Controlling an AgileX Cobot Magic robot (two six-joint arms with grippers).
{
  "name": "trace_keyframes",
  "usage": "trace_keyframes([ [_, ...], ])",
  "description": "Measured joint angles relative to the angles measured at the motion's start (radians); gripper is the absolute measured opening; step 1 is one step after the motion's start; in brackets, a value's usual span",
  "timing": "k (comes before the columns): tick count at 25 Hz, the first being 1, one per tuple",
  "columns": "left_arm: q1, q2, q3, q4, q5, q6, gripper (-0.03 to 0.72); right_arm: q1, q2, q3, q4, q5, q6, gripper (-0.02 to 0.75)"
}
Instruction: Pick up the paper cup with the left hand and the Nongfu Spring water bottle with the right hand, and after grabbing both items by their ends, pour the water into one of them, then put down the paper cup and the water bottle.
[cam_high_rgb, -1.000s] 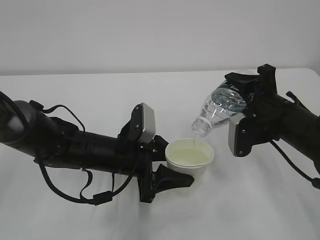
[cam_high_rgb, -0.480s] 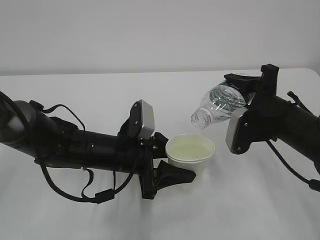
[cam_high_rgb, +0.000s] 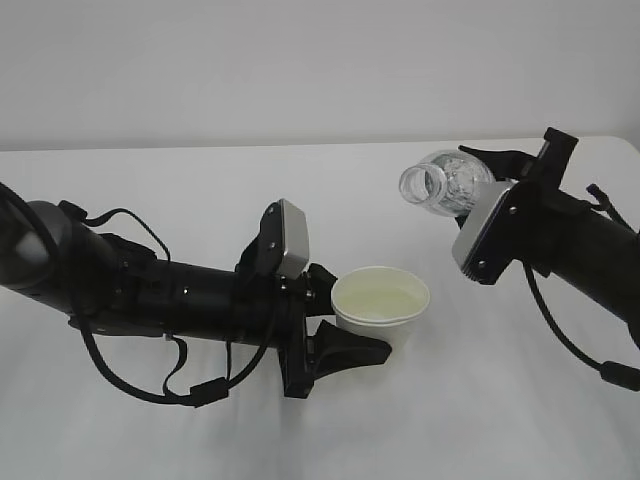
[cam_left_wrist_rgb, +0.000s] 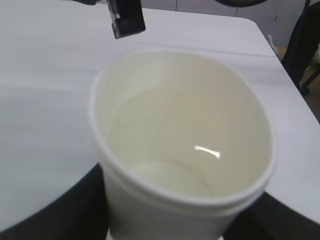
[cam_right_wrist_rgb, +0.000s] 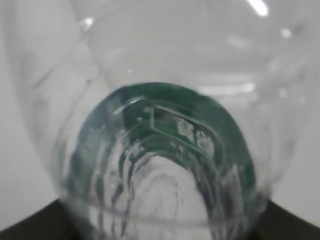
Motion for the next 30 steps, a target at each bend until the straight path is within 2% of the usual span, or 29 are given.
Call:
trace_keyframes([
  [7,0.0,0.0,0.0,0.0,0.0,0.001,0.428,0.0,0.0,0.0,0.068,0.0,0.246,0.396],
  [30,0.0,0.0,0.0,-0.031,0.0,0.002,0.424,0.0,0.0,0.0,0.217,0.0,0.737,0.396],
])
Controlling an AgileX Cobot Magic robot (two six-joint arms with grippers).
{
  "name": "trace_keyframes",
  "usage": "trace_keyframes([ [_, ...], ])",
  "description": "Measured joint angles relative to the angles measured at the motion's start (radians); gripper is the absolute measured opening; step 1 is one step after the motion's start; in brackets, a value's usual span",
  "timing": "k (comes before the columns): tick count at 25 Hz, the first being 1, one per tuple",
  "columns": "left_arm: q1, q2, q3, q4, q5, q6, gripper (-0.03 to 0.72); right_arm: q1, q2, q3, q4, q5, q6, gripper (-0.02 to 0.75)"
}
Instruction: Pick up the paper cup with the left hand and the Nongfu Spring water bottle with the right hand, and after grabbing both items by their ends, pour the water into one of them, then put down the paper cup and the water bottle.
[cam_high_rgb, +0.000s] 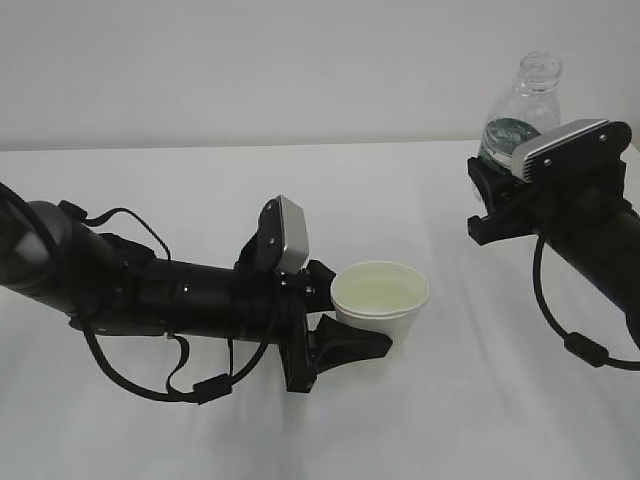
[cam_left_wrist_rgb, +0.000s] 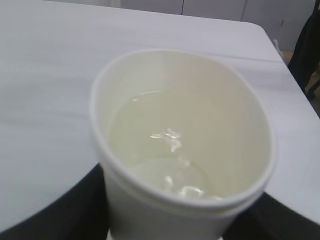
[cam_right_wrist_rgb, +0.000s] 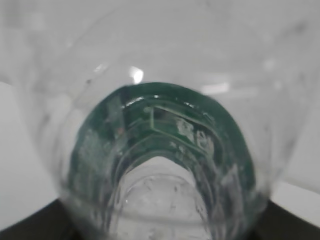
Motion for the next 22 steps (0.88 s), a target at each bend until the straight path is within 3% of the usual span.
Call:
trace_keyframes([
  [9,0.0,0.0,0.0,-0.142,0.0,0.0,0.422,0.0,0.0,0.0,0.133,0.0,0.064,0.396],
  [22,0.0,0.0,0.0,-0.289,0.0,0.055,0.411,0.0,0.0,0.0,0.206,0.0,0.068,0.373],
])
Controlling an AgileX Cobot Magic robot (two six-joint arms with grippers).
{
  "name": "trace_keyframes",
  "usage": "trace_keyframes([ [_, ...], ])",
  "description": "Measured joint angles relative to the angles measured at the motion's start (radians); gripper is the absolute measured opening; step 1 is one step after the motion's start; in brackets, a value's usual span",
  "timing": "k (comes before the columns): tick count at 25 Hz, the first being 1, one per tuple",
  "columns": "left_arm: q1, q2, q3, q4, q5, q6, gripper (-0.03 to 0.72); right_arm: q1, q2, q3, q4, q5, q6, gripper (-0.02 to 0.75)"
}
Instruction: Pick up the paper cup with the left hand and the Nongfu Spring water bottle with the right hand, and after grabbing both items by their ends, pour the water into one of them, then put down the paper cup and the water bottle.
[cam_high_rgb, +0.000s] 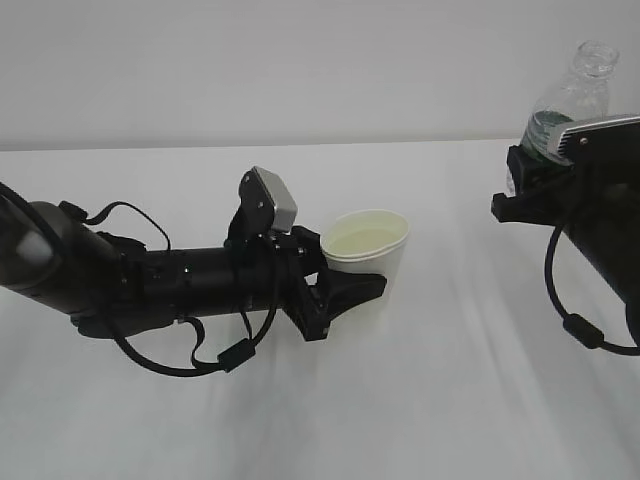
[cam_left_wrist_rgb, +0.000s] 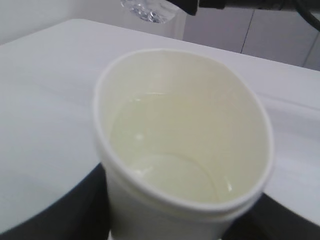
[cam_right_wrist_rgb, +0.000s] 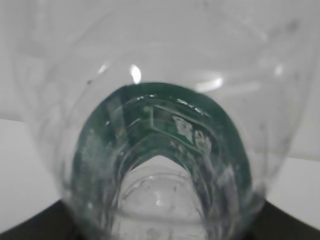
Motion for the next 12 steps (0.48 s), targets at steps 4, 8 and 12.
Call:
trace_keyframes([
  [4,0.0,0.0,0.0,-0.044,-0.02,0.014,0.41,0.0,0.0,0.0,0.002,0.0,0.0,0.371],
  [8,0.0,0.0,0.0,-0.075,-0.044,0.043,0.409,0.0,0.0,0.0,0.004,0.0,0.0,0.368],
  [12,0.0,0.0,0.0,-0.104,-0.044,0.058,0.409,0.0,0.0,0.0,0.004,0.006,0.001,0.365],
])
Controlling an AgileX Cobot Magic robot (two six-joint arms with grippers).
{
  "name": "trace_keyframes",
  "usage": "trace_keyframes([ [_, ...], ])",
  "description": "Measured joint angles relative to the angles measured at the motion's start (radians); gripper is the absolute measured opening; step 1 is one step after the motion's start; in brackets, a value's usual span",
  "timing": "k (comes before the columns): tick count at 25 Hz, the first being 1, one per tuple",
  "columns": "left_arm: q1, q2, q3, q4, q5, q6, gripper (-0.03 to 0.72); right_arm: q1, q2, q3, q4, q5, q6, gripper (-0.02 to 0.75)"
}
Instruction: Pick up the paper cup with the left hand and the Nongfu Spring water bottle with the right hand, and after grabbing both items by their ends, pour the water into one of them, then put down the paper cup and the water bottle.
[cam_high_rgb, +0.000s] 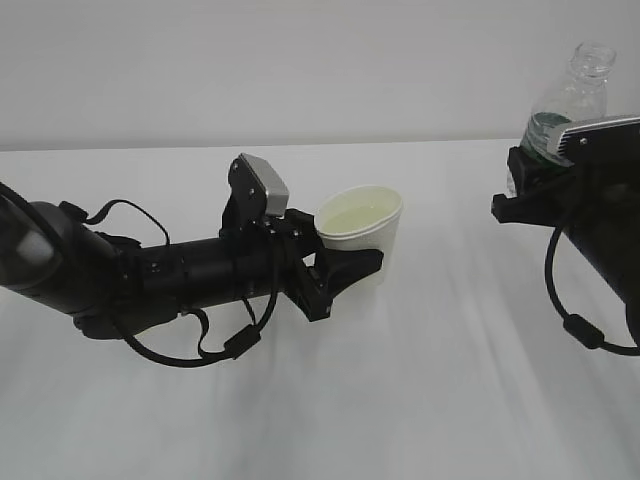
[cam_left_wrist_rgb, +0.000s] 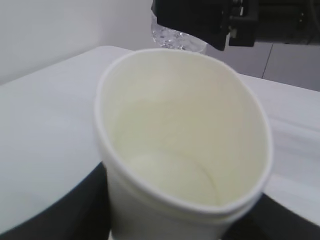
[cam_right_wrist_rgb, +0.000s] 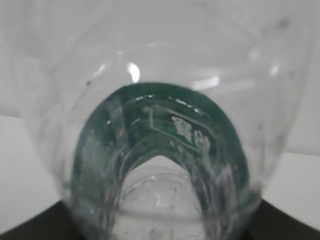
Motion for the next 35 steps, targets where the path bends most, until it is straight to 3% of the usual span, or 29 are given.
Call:
trace_keyframes([
  [15,0.003,0.0,0.0,-0.145,0.0,0.076,0.408,0.0,0.0,0.0,0.025,0.124,0.0,0.364],
  [35,0.14,0.0,0.0,-0.196,-0.018,0.088,0.407,0.0,0.0,0.0,0.025,0.148,0.004,0.362],
])
